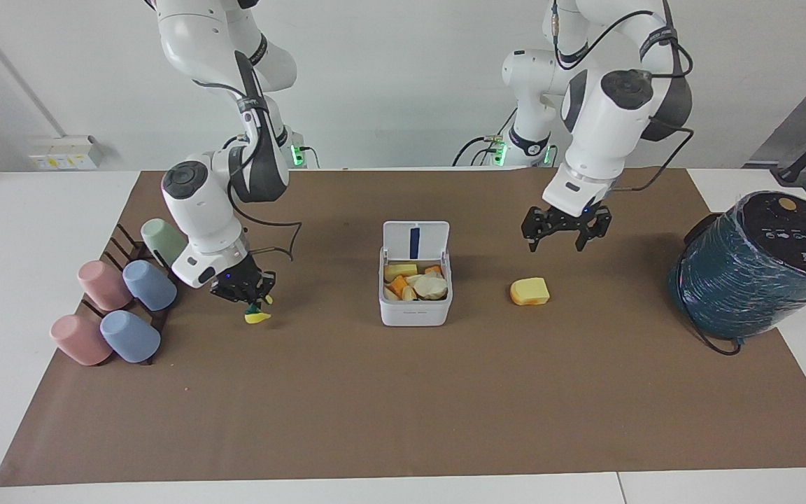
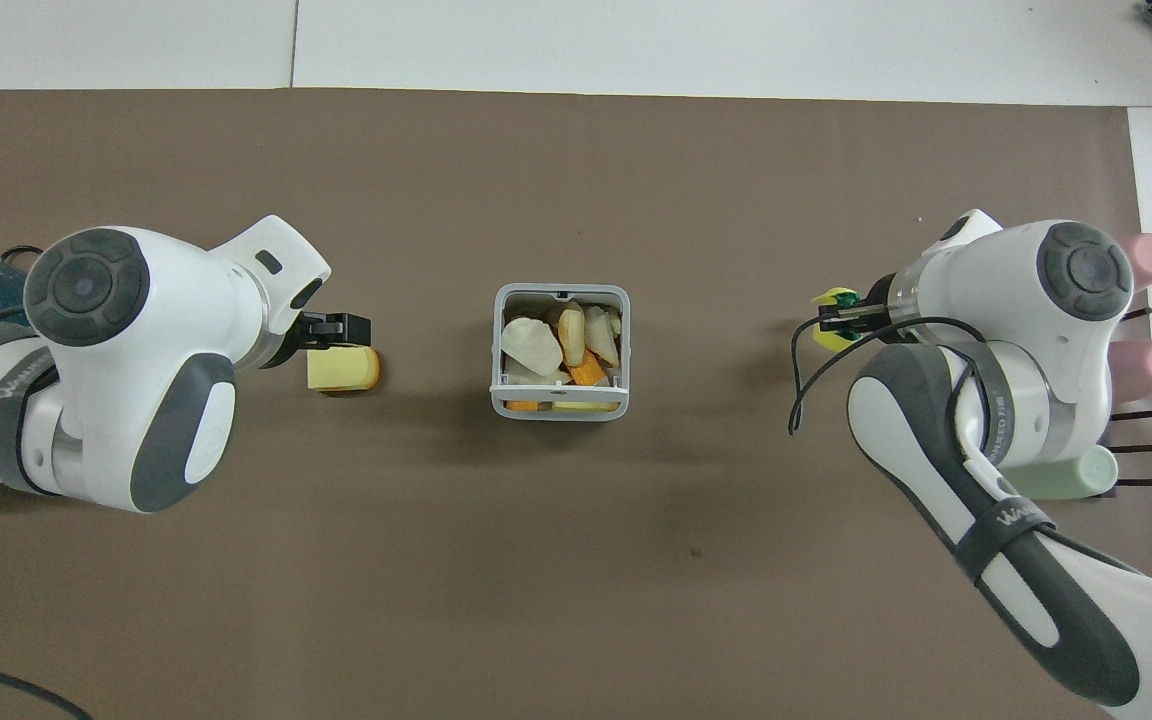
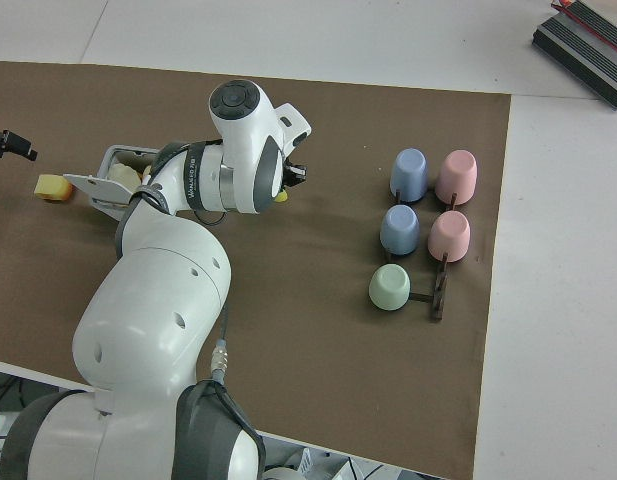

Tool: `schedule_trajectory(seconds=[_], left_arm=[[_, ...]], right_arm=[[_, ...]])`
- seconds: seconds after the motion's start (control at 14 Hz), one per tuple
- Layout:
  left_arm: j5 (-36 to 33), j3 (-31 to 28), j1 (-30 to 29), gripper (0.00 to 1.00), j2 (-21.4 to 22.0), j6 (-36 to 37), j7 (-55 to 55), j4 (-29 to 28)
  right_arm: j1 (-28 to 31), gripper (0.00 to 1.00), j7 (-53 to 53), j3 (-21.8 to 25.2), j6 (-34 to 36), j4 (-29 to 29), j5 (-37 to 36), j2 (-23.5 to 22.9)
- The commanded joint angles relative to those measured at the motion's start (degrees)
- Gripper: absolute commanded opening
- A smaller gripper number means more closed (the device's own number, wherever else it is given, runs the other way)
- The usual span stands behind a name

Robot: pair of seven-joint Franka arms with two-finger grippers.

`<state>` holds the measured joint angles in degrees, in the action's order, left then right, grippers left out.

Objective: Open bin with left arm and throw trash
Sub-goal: 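Grasp the yellow block with the left gripper while the right gripper grasps the sponge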

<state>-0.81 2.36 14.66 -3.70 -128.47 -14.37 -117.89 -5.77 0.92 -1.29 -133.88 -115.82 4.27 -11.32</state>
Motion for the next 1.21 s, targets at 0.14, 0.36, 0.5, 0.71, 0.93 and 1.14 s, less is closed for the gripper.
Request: schedule_trajectory(seconds=[0.14,0.36,0.5,0.71,0.93,1.14], left_arm=[[0.3,-0.4,0.2,1.0,-1.3,-6.9,-0.1,-5.0],[0.3,-0.5,0.1,1.0,-3.9,-10.0,0.3,-5.3],[0.3,-0.5,0.0,1.0,-5.7,-12.1,0.6,-5.6],[0.3,-0.5,0.1,1.0,-8.0,-16.4,0.5,-7.1],[0.2,-0.5,-0.1,1.0,-8.8,-16.9,1.2,-7.3],[0.2,-0.5,-0.2,0.92,-9.4,-17.8,1.7,-7.6]], right_arm=[[0.4,0.0,8.7,-3.1,2.6,1.2,-0.1,1.7],[0.4,0.0,13.7,-4.9,5.7,3.6,-0.1,2.1],[0.4,0.0,15.9,-5.9,7.3,5.0,2.6,2.6],[0.4,0.0,16.1,-5.9,8.3,5.2,7.9,3.8],[0.5,0.0,16.1,-5.9,8.5,5.2,7.9,3.9],[0.5,0.0,16.1,-5.8,8.5,5.2,7.9,3.9]])
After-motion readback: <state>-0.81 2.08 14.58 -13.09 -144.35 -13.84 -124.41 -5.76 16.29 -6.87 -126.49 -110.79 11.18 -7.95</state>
